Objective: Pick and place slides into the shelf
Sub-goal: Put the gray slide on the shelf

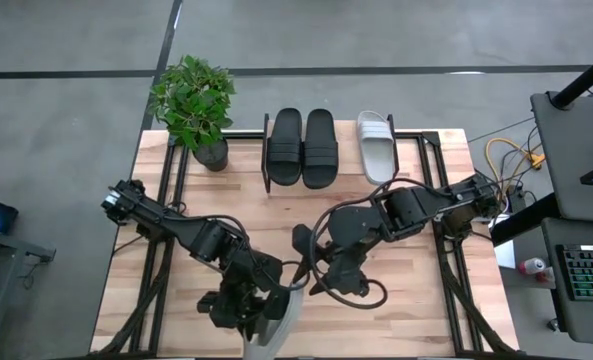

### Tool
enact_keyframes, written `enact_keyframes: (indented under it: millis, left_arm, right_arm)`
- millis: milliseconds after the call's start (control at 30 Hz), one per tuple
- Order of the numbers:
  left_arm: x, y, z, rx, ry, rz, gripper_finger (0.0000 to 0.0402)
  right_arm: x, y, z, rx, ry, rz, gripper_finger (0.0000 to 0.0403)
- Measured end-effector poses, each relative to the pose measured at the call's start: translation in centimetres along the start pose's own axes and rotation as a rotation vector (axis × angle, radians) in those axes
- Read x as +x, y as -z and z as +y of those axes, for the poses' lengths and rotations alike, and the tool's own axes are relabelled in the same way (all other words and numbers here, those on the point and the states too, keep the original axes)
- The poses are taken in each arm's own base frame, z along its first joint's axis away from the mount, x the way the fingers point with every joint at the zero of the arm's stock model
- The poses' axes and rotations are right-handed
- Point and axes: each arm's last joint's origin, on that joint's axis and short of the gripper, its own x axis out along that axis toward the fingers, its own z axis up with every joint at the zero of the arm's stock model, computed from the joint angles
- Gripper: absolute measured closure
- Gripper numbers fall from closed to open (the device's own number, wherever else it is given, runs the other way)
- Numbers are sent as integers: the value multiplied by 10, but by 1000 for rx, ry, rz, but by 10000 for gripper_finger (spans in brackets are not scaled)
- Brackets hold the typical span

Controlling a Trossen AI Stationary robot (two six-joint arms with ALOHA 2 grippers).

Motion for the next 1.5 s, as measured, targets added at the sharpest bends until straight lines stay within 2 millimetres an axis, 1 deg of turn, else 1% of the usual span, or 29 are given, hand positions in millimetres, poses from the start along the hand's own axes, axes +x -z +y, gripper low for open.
enact_keyframes:
  millis: [233, 433, 600, 733, 1233, 1500]
  left_arm:
    - [1, 1, -1, -5, 8, -2, 401]
    - [3, 5, -1, -12, -10, 47, 401]
    - [4, 6, -2, -18, -6, 49, 401]
    - [5, 7, -1, -17, -7, 51, 401]
    - [5, 4, 1, 80, -14, 12, 401]
    - [5, 4, 2, 123, -19, 4, 401]
  right_arm:
    - [-2, 1, -1, -3, 49, 48, 200]
    - [-4, -3, -3, -27, 54, 0, 200]
    - [-4, -6, -1, -26, -27, -103, 200]
    - [-2, -7, 1, -28, -43, -116, 200]
    - [-2, -6, -1, -103, -33, -126, 200]
    - [-6, -4, -9, -120, 3, -155, 200]
